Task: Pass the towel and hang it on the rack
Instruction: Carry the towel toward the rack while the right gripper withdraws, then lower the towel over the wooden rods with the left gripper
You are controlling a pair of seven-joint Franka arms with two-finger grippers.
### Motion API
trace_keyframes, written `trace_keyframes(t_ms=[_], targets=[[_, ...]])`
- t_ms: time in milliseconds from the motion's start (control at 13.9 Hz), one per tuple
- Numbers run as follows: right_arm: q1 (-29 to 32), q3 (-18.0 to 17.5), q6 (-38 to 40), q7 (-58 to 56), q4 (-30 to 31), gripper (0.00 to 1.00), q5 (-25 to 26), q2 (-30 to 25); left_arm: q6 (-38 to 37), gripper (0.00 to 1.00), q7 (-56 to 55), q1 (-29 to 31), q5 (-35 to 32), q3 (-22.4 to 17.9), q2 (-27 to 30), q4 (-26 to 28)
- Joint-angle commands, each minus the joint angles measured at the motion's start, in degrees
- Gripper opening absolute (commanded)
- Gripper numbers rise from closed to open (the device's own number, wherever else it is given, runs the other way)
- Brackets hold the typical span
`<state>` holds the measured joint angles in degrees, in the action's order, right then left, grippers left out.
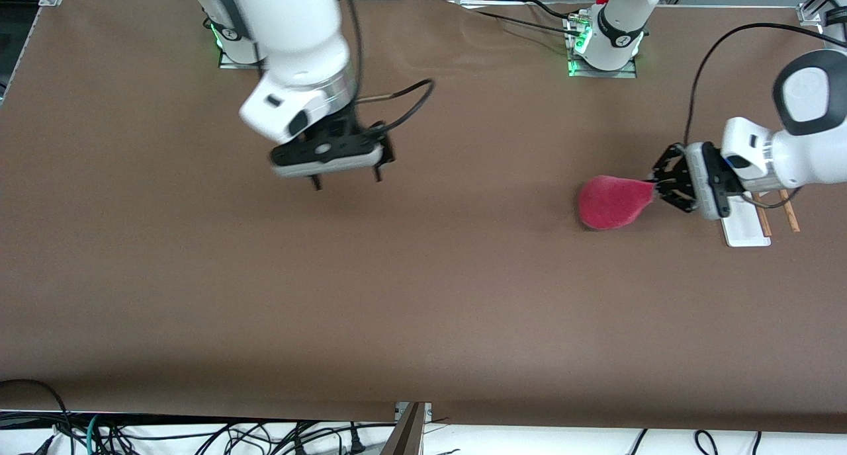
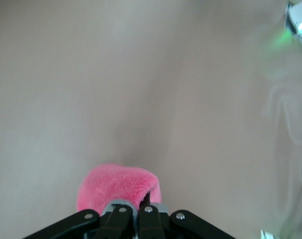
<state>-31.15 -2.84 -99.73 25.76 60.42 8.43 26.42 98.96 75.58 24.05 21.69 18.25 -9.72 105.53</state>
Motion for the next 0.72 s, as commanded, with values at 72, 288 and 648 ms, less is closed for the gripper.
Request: trace_keyframes(t_ms=[72, 288, 648], targets=[[8.5, -0.9, 1.2, -7.4, 0.3, 1.0, -0.7, -0.8, -10.3, 0.0, -5.2, 6.6, -13.0, 0.8, -2.3, -8.6], [15.4, -0.9, 2.4, -15.4, 0.3, 1.0, -0.8, -0.8, -11.4, 0.0, -5.2, 11.3, -22.9, 0.6, -4.9, -11.0], [23.3, -0.9, 8.7, -24.6, 0.3, 1.0, -0.7, -1.7, -10.9, 0.0, -4.6, 17.1, -40.6, 0.5, -7.9, -12.1]])
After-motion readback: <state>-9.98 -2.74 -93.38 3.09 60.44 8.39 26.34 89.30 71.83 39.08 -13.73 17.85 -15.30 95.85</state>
